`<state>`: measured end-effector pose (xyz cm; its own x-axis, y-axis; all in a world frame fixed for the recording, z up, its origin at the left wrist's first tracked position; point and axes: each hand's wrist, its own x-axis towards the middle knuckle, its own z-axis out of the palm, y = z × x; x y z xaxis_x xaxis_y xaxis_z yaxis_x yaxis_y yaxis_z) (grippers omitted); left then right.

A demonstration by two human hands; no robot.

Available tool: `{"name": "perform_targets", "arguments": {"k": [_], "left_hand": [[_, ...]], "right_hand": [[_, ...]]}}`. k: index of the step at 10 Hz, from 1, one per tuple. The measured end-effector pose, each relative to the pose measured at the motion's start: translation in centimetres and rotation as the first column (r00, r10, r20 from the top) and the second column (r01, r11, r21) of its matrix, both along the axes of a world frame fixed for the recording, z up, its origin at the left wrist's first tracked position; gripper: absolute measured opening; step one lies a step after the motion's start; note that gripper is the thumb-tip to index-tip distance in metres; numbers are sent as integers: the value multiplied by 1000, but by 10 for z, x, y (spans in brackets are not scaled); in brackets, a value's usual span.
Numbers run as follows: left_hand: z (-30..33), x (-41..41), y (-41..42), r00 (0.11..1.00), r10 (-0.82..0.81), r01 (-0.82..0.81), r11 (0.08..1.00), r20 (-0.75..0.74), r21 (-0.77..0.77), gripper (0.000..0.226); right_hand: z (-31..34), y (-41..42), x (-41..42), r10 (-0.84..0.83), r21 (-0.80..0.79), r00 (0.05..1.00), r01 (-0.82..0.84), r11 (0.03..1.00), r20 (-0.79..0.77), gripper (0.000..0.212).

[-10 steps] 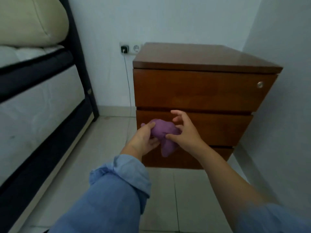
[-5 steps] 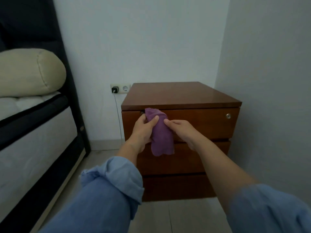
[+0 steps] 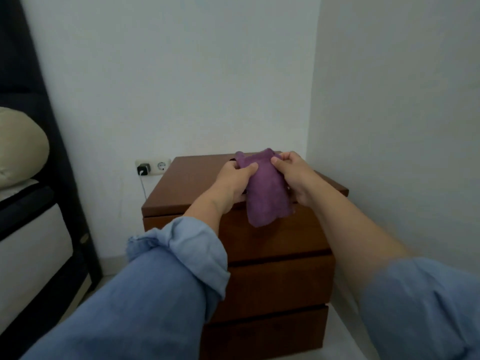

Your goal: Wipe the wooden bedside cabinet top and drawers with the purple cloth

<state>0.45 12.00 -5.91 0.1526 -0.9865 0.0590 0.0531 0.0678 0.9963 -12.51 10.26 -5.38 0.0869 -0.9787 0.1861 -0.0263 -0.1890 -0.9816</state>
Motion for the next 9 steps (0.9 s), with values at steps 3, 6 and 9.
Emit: {"name": "perform_targets", "arguments": {"k": [3, 6, 9], "left_hand": [[25, -62, -118, 980, 118, -88, 979, 158, -184, 14], [-15, -82, -172, 775, 140, -66, 988, 616, -141, 31], [8, -50, -129, 415, 294, -204, 952, 861, -227, 40]], "right_hand": [[45, -103, -53, -197, -202, 957, 154, 967, -213, 9], [-9, -170, -76, -293, -166, 881, 248, 955, -370, 8], [9, -138, -74, -435, -354, 667, 264, 897, -605, 22]]}}
